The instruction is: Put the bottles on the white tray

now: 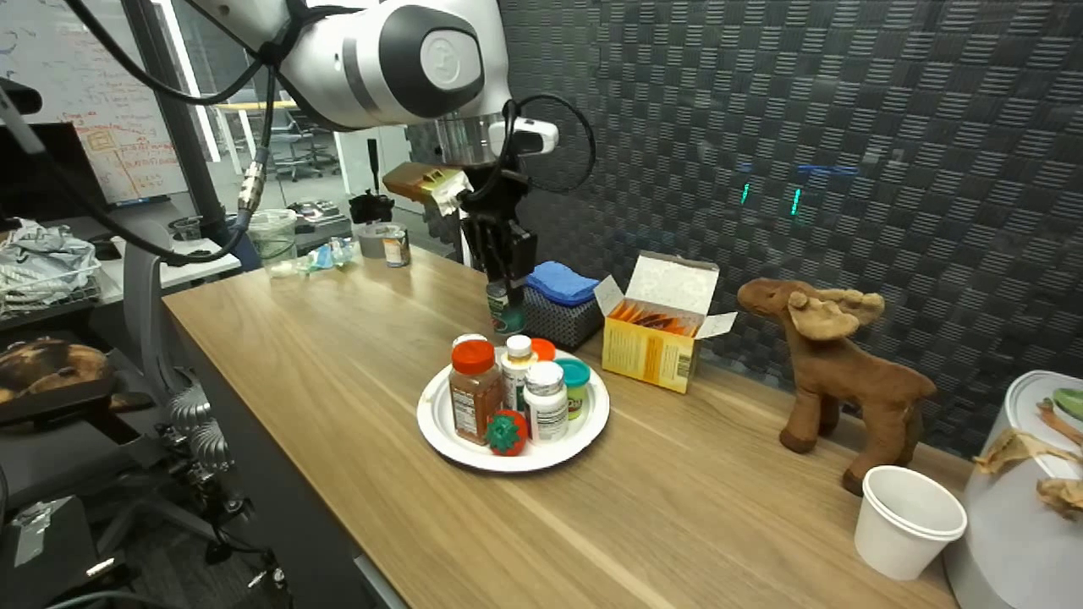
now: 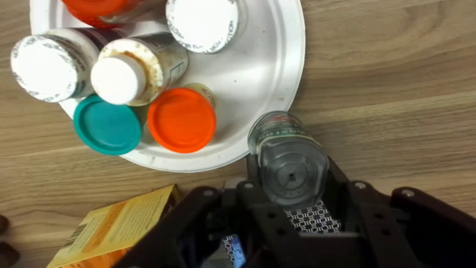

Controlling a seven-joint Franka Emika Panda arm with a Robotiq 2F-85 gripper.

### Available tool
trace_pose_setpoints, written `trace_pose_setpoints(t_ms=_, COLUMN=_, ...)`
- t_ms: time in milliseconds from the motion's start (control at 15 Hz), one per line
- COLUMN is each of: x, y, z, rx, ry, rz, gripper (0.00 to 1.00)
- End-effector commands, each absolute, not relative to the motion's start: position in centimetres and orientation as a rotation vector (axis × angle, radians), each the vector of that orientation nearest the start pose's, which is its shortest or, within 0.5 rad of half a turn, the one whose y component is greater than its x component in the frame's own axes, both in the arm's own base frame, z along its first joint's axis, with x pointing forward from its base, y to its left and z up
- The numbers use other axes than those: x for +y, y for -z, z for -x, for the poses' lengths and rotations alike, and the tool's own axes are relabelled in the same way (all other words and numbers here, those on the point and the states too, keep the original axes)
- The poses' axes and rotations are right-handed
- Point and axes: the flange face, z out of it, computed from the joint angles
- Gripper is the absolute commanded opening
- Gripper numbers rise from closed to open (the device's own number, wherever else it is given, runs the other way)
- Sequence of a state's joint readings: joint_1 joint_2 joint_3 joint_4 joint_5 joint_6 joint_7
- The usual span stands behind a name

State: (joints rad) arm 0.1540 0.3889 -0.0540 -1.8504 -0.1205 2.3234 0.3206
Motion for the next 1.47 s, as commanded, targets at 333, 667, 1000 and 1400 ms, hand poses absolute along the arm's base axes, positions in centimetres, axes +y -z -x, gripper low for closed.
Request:
trace_pose_setpoints(t_ms=333, x=3.5, y=-31.5, z=-62.8, rx=0.332, ry=0.085, rz=3.233, gripper=0.17)
trace_pose_setpoints(t_ms=667, x=2.9, y=-30.8, z=-62.3, rx=0.337, ry=0.038, rz=3.227, gripper=0.17)
trace_pose_setpoints(t_ms=1000, x=3.1, y=-30.5, z=-62.2, rx=0.321, ry=0.026, rz=3.211, gripper=0.17)
trace_pose_setpoints(t_ms=1400, x=3.3, y=-30.1, z=-62.2, rx=0.306, ry=0.014, rz=3.207, gripper=0.78)
